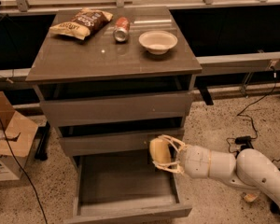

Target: Pick sponge from bottom drawer and place on counter

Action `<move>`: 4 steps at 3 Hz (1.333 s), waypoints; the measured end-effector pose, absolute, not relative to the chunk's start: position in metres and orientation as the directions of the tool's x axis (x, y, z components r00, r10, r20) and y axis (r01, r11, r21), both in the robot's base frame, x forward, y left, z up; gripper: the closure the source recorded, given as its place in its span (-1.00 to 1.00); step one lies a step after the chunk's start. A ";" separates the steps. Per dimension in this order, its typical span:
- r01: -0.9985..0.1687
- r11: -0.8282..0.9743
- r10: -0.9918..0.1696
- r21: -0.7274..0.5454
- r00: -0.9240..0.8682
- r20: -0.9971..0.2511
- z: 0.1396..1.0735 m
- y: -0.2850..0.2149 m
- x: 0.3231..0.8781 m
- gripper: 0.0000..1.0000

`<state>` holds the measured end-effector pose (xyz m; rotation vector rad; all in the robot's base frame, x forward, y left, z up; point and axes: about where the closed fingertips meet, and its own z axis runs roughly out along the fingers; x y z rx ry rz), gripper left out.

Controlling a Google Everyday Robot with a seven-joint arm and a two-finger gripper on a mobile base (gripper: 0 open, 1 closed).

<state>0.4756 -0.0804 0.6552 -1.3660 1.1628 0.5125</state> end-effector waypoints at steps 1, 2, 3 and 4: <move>-0.798 0.181 -0.364 -0.575 0.489 -0.793 0.684 -0.073 0.486 1.00; -0.680 0.119 -0.391 -0.724 0.638 -0.663 0.745 -0.062 0.509 1.00; -0.550 0.021 -0.399 -0.835 0.761 -0.512 0.810 -0.047 0.528 1.00; -0.419 -0.112 -0.393 -0.901 0.851 -0.347 0.876 -0.025 0.542 1.00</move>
Offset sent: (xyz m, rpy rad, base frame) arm 0.0655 0.0253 0.1692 -0.1802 -0.5358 0.0546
